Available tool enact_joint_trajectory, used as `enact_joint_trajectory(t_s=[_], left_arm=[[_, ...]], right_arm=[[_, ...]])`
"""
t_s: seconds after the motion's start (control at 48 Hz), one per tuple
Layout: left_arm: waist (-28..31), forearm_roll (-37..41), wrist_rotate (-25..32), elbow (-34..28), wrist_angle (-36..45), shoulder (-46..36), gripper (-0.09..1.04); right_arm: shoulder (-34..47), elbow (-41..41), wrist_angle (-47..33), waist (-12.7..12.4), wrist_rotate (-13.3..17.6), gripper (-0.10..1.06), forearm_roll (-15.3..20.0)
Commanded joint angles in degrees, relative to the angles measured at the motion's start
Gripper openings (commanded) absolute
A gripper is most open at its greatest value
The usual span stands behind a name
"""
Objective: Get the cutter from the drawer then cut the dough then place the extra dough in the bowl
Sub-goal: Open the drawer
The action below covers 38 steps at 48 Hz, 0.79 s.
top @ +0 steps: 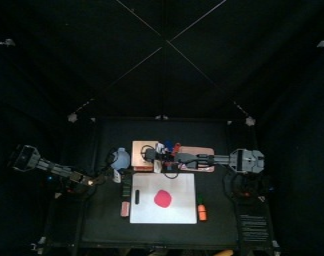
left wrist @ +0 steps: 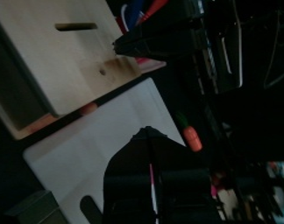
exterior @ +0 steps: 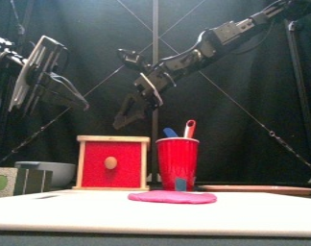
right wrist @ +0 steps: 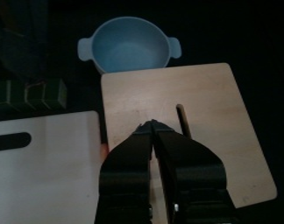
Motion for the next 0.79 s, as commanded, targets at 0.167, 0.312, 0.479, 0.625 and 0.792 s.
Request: enact_joint_trajectory(t_s=[0.167, 0.312, 0.479, 0.625, 0.792], left_arm=[[-2.4, -3.2, 0.1, -5.2, -4.4, 7.9, 0.01], [-2.9, -3.6, -1.4, -7.9, -4.5, 12.9, 0.01], [-3.4, -3.3, -2.2, -10.3, -6.5, 17.9, 0.07], [-4.0, -3.2, -3.3, -12.0, -8.4, 20.9, 0.22], [-4.4, -3.5, -7.6, -13.3, -8.4, 22.9, 0.48]], right_arm=[[2.1, -3.6, 4.0, -0.6, -0.5, 0.03, -0.1], [2.5, -3.5, 7.3, -0.2, -0.6, 0.03, -0.5], [2.5, -3.3, 9.7, 0.0, -0.5, 0.03, -1.9], [2.5, -3.3, 10.4, 0.4, -0.5, 0.03, -2.2], [2.5, -3.3, 10.9, 1.0, -0.5, 0.03, -2.1]])
